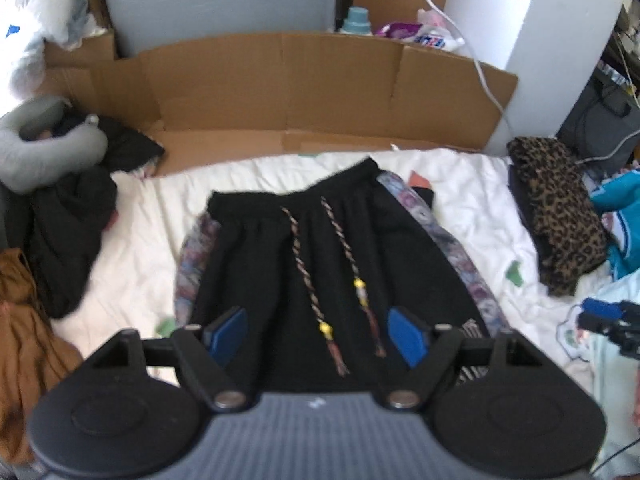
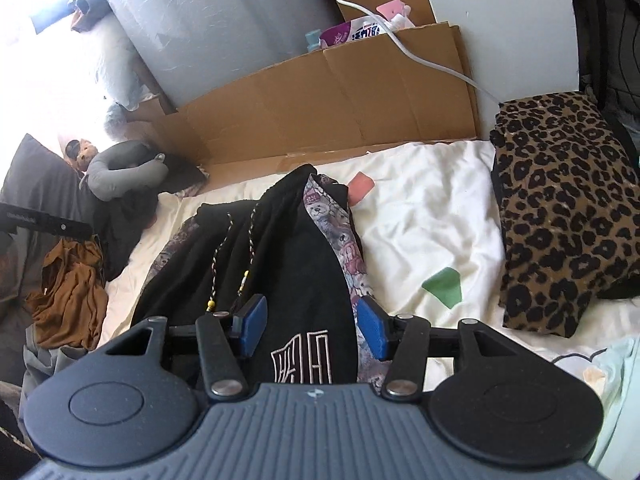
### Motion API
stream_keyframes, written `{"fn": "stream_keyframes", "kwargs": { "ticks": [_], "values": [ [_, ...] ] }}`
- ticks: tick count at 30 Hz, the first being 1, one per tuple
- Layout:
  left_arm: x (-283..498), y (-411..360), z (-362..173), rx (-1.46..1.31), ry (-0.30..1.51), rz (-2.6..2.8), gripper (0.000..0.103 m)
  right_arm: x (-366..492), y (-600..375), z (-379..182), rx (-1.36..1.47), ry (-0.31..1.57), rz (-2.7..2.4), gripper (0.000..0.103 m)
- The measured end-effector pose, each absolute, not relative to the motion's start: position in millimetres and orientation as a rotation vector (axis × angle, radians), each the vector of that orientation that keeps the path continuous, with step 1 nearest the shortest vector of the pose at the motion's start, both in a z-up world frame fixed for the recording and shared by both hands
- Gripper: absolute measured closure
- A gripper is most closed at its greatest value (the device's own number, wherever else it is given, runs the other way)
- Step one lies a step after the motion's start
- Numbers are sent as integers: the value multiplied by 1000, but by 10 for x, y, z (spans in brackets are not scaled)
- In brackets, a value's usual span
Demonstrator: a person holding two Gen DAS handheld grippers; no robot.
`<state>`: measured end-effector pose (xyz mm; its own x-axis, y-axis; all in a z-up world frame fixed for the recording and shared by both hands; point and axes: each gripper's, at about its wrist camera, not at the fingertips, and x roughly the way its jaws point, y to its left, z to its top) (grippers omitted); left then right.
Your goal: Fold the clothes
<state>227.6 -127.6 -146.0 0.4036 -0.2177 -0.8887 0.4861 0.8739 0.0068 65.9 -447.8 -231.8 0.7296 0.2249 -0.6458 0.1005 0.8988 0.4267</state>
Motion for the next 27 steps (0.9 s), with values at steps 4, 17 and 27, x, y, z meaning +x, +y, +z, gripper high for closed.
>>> {"fn": "stream_keyframes", "kwargs": {
  "ticks": [4,17,27],
  "values": [
    [2033,-1348,-1513,230,1081,-392,23,543,-4502,-2425,500,777,67,46],
    [1347,-1365,-2695,24,1270,-323,24,197,-4708,-3120,566,927,-16,46],
    [907,-1162,-3347,115,1413,-366,28,172,-4557,-3556,597,1074,25,46]
  ]
}}
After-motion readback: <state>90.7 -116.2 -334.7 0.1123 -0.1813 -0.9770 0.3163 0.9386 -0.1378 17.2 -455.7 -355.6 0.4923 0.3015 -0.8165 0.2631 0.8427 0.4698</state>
